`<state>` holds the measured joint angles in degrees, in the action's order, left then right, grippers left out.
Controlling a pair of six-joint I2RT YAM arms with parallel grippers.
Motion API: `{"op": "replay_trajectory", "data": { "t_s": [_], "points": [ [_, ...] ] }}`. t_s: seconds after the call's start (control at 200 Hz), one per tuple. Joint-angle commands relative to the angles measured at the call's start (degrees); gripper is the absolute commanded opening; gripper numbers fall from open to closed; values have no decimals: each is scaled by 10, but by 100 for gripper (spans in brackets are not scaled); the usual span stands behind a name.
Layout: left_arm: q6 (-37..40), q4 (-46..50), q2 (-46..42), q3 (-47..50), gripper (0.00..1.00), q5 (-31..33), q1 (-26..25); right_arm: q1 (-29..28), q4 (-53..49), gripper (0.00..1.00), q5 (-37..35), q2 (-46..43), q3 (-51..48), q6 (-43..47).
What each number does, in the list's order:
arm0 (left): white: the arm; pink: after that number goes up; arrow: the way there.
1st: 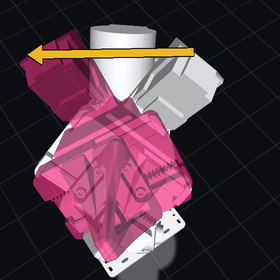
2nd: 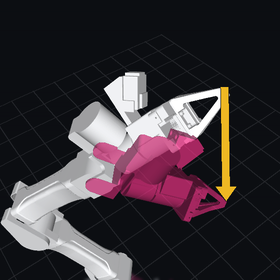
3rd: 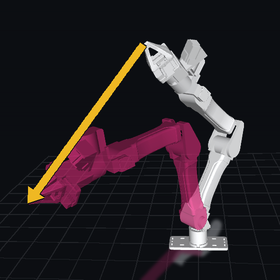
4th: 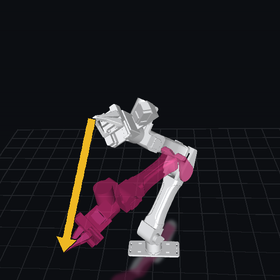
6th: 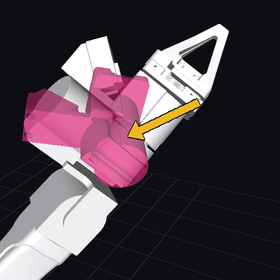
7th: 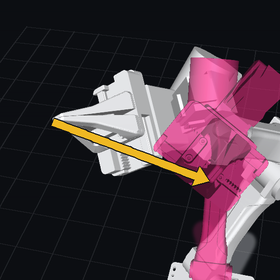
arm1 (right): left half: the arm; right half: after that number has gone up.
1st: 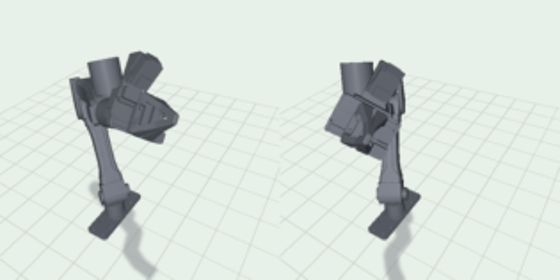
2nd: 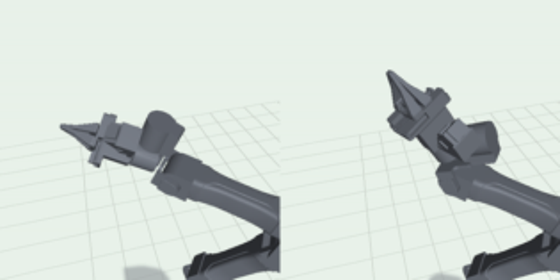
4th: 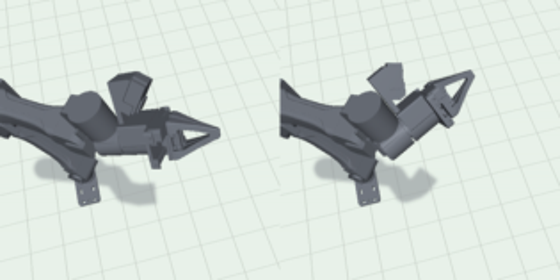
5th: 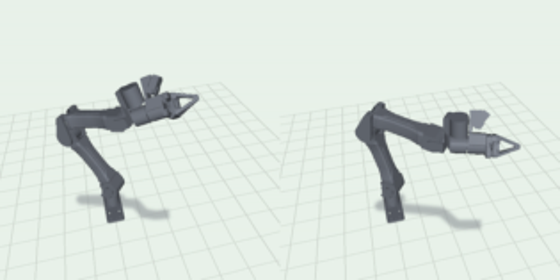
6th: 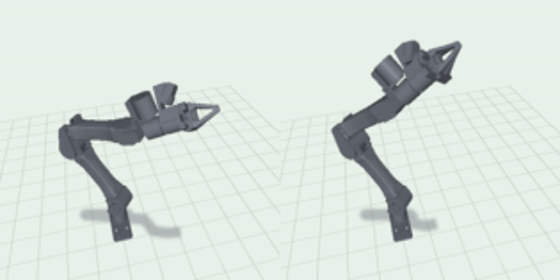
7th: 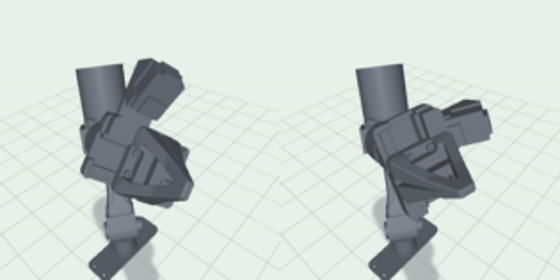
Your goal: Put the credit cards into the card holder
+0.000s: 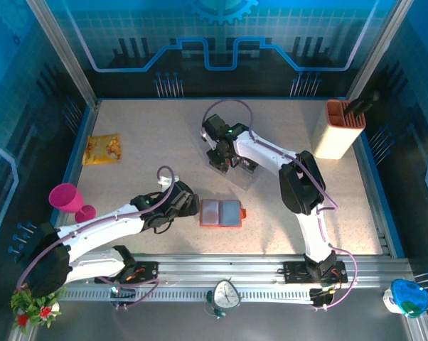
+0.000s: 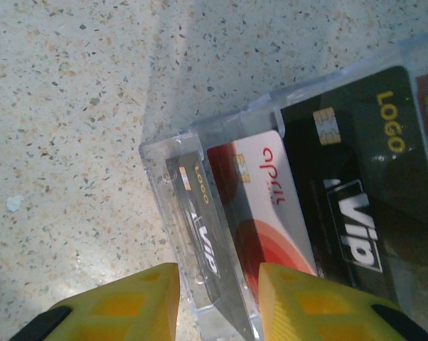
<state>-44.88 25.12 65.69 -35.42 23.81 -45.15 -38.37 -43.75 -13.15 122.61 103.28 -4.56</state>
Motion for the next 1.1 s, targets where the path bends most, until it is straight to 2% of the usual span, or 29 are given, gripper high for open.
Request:
{"op": "replay_trajectory", "data": {
  "t_s": [0.0, 0.18, 0.375, 0.961, 1.096],
  "points": [
    [13, 5, 8, -14, 99, 5, 4, -8, -28, 34, -16, 22, 23, 18],
    [14, 5, 13, -17, 99, 5, 4, -11, -31, 31, -21, 37, 26, 25],
    [15, 5, 19, -21, 99, 5, 3, -12, -32, 22, -21, 35, 24, 28],
    [10, 2, 28, -19, 99, -7, 3, -12, -34, 25, -14, 31, 37, 30],
    [10, 0, 30, -18, 99, -7, 4, -12, -35, 19, -11, 34, 40, 31]
  ]
}}
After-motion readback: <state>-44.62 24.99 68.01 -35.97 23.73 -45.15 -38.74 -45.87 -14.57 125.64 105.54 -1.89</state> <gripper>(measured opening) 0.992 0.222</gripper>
